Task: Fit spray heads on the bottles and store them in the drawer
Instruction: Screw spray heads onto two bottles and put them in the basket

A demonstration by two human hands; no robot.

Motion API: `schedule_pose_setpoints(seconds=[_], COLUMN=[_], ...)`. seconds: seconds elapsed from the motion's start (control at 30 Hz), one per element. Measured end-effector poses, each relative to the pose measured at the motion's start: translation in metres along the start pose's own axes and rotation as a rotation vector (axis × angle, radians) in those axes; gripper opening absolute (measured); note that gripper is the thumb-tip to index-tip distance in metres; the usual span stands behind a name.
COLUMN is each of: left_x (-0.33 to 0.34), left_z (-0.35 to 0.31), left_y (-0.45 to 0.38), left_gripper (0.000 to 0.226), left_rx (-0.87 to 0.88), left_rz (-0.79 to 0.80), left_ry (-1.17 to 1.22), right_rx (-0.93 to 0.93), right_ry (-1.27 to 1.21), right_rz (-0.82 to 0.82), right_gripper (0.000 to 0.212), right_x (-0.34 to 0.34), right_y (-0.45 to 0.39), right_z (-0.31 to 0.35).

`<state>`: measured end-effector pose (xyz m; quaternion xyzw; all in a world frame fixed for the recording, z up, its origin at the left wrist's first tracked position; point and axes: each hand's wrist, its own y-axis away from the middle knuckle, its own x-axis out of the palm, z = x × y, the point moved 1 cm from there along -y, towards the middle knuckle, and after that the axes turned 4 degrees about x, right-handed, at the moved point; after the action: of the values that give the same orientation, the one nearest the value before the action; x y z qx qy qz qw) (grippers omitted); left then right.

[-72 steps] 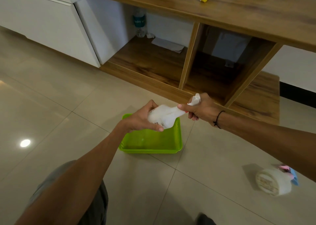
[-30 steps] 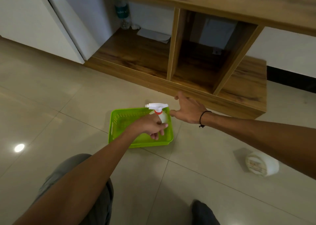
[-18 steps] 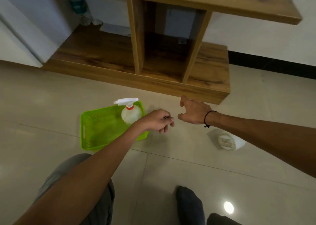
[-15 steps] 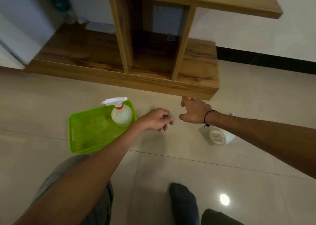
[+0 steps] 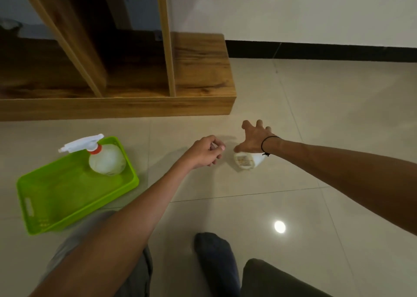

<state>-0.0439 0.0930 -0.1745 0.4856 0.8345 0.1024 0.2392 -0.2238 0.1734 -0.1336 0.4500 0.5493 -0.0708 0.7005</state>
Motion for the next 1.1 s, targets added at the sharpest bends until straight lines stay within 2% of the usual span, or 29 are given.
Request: schedule_pose_setpoints(seconds=[0.17,0.47,0.57,0.63,0.7,0.87,0.97,1.1], left_x=[0.017,0.01,0.002,-0.008,-0.018,-0.048,-0.068,-0.092], left_z=[0.0,0.018,0.019,0.021,0.024,0.033,0.039,0.044], left_y=[-0.01,-0.013,-0.006,-0.002,0.003,0.02,0.036,0.058], left_gripper=[0.024,0.028,0.046,0.067,0.078,0.078,0.064,0.073], left_rx=[-0.023,-0.167,-0.219,-0.245,-0.26,-0.239,-0.159,-0.106], left_rz=[0.033,0.067,0.09,0.104,0.099,0.102,0.096,0.021], left_ry=[0.067,0.11,0.169,0.199,0.24,0.341,0.369,0.425], right_rx=[0.1,-0.052,-0.14,-0.213,-0.306,-0.505,-0.672,-0.838], right_ry=[-0.19,-0.354,-0.35,-0.356,-0.302,-0.049,0.104,0.102], right_rz=[0.139,0.204,0.119,0.013,-0.096,-0.329,-0.468,-0.538], right_gripper=[0.108,0.089,0.079,0.077,0.079,0.088,0.09,0.089], right_x=[0.011,0.049,0.054,0.055,0.054,0.049,0.05,0.041], right_y=[-0.004,-0.007,-0.003,0.003,0.011,0.037,0.052,0.059], right_z=[-0.024,-0.024,-0.005,0.012,0.029,0.077,0.098,0.107])
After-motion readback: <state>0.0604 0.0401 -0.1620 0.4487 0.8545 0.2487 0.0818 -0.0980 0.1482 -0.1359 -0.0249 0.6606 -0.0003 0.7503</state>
